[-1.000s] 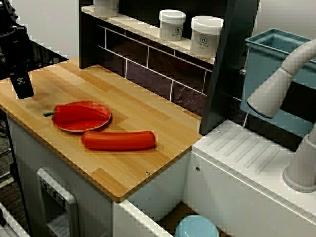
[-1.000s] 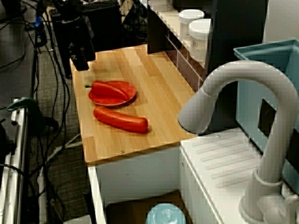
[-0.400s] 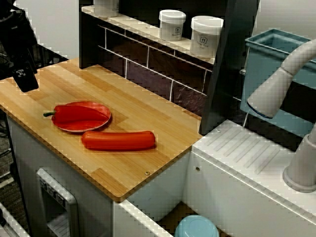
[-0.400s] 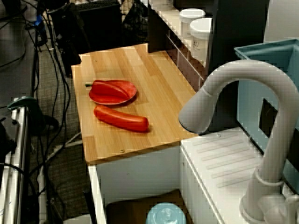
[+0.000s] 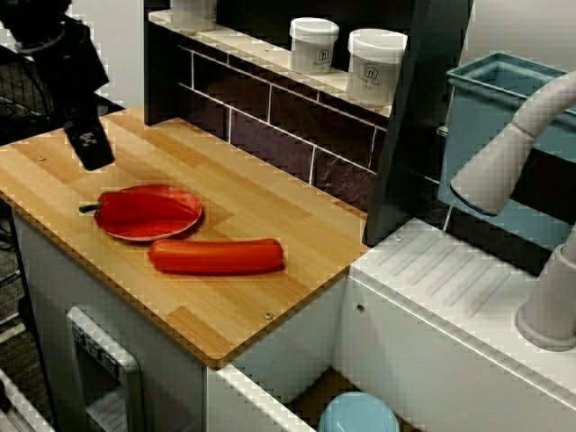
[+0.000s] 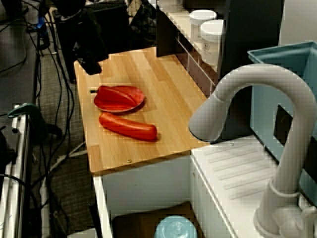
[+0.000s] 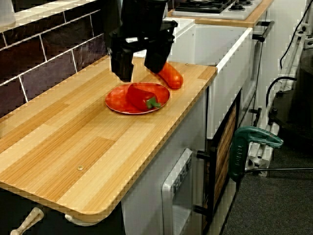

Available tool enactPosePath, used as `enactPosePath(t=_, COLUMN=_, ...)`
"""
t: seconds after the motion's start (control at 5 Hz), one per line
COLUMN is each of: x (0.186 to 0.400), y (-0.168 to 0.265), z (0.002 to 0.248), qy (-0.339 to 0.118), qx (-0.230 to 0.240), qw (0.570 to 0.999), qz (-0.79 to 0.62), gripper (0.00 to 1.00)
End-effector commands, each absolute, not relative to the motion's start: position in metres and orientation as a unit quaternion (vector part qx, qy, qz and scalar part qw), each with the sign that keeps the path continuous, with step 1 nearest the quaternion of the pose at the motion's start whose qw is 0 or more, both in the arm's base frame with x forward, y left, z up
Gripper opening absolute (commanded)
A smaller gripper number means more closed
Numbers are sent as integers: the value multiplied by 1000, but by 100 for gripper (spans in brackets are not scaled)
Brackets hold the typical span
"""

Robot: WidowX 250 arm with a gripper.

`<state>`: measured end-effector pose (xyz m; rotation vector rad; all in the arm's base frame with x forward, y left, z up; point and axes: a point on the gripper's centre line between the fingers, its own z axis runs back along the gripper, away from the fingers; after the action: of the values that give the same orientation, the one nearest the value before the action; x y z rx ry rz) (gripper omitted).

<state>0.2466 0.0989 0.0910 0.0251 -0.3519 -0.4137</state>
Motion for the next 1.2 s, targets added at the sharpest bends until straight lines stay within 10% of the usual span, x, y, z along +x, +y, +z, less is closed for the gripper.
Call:
enactPosePath(t=0.0, x=256, y=90, z=95, qy=-174, qx=12, qw=961, qz=-214, gripper=100)
enactPosePath(t=1.0, x=258, y=72, z=30, qy=-154, qx=61, qw=963, qz=-210, gripper=100)
